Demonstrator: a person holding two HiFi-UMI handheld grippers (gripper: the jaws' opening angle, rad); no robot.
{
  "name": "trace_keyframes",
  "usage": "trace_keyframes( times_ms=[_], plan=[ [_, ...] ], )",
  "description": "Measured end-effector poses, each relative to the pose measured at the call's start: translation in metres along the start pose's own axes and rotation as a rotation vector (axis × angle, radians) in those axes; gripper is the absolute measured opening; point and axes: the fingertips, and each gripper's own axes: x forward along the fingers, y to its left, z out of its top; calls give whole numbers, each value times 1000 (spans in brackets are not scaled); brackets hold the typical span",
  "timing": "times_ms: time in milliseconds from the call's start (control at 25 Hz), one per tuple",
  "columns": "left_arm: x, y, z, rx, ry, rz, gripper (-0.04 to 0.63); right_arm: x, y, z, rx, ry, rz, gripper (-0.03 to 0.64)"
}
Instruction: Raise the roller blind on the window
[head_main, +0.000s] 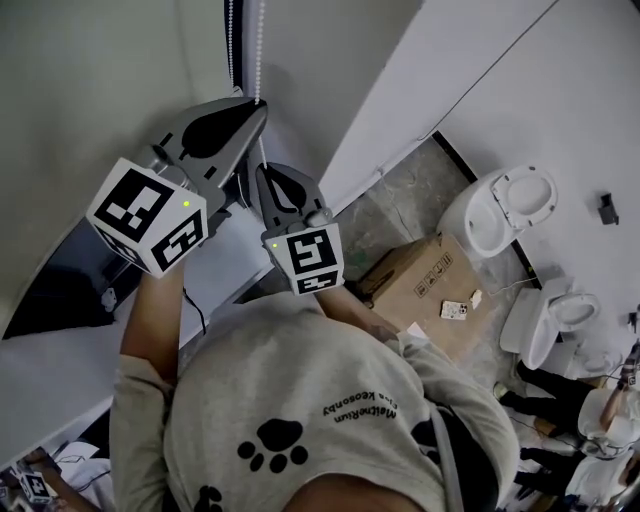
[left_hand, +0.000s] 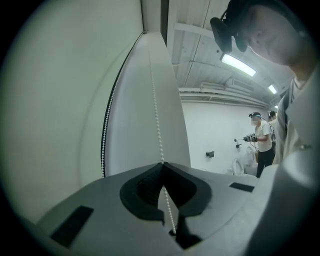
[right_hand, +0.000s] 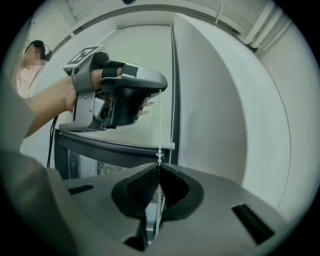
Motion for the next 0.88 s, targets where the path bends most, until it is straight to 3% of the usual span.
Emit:
trace_keyframes(
  times_ms=[200, 480, 880],
  plan=[
    [-3, 2, -4, 22, -16, 43, 8, 2, 5, -4, -29, -7, 9, 11],
    [-1, -2, -27, -3, -1, 57, 8, 5, 3, -28, -32, 35, 19, 9],
    [-2, 0, -95, -140, 48, 73, 8, 11, 14, -95, 31, 189, 63, 9]
  ],
)
